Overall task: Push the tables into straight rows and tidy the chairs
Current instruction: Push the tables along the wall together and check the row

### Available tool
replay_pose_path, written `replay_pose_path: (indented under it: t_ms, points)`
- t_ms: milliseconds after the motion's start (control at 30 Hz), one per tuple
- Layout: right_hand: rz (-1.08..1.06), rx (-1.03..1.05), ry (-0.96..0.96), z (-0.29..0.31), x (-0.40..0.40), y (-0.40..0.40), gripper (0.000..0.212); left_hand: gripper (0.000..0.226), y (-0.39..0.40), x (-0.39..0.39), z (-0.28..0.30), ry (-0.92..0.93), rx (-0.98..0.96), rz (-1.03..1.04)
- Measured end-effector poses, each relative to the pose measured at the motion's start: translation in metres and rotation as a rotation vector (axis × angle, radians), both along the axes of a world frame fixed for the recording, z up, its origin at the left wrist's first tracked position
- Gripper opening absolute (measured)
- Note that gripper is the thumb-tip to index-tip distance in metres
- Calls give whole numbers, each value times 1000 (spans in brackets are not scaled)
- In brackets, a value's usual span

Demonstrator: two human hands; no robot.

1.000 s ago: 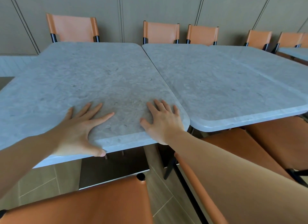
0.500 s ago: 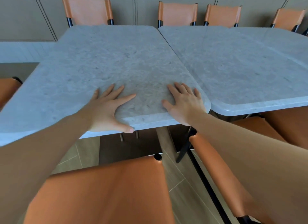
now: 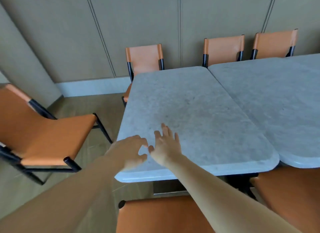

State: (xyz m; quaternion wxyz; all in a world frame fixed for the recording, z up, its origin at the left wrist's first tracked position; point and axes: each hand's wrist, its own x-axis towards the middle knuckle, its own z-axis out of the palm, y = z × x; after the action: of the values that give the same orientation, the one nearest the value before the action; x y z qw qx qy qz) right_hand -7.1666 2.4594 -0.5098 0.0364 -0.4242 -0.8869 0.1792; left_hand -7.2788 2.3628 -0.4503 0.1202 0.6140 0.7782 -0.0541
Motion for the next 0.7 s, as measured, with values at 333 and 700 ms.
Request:
replay_pose_path:
  t_ms: [333,700]
  points:
    - [-479,-151,-102,-23,-161,-39,73,70,-75,-184,4,73,28,-15]
    - [-591,63,-194,-72,-196,-41,86,71,11,-300,-82,-66,96,-321]
